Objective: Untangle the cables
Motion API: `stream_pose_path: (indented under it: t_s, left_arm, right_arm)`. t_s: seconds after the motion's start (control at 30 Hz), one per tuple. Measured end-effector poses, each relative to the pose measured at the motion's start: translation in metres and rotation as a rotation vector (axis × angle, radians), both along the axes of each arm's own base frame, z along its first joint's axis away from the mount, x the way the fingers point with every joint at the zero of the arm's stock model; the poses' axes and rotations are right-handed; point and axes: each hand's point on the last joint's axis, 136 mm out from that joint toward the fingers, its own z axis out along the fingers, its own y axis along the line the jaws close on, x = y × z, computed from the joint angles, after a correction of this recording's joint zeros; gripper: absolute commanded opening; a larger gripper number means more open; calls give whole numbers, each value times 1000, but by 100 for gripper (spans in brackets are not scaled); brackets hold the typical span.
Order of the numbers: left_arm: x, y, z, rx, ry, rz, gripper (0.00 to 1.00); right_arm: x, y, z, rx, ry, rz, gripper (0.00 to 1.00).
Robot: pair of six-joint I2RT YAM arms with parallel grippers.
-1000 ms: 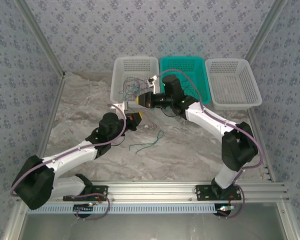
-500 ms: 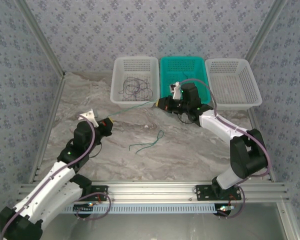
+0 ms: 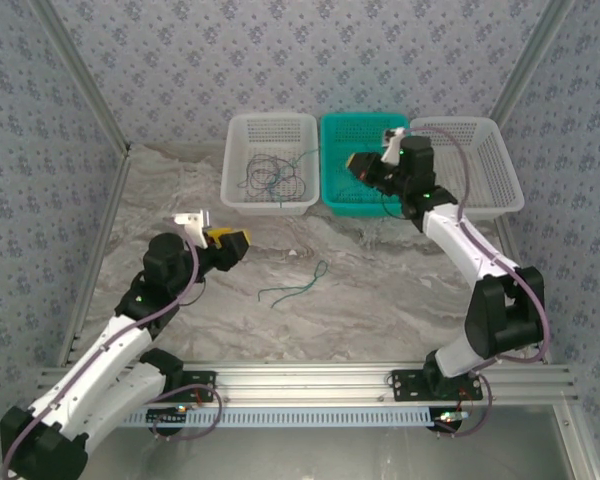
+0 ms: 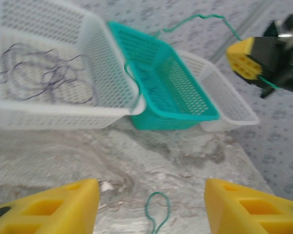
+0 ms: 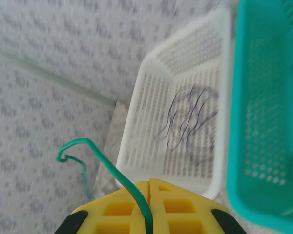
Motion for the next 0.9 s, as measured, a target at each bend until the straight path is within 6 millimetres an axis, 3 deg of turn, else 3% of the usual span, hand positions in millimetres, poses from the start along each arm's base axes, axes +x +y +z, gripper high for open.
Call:
stream_pose_path:
  t_s: [0.1, 0.27, 0.43, 0.5, 0.63, 0.77, 0.9]
  left_arm:
    - [-17, -18, 26, 3, -71, -112, 63]
    - [-43, -47, 50, 19, -133, -270, 63]
    - [-55, -66, 49, 40, -141, -349, 63]
    - [-56, -71, 43, 57, -132, -363, 63]
    - [-52, -72, 30, 88, -98, -361, 63]
    - [-51, -71, 30, 93, -101, -348, 63]
    - [-51, -72, 30, 94, -102, -347, 63]
  right_arm:
    - [20, -51, 11, 14, -15, -154, 0]
    - [40, -139, 12, 46, -5, -432, 0]
    - [66, -209, 11, 77, -4, -631, 0]
    - [71, -235, 1, 59, 2, -727, 0]
    - [68, -268, -6, 4, 3, -874, 0]
    - [60, -291, -10, -40, -9, -999, 0]
    - [51, -320, -40, -10, 53, -1069, 0]
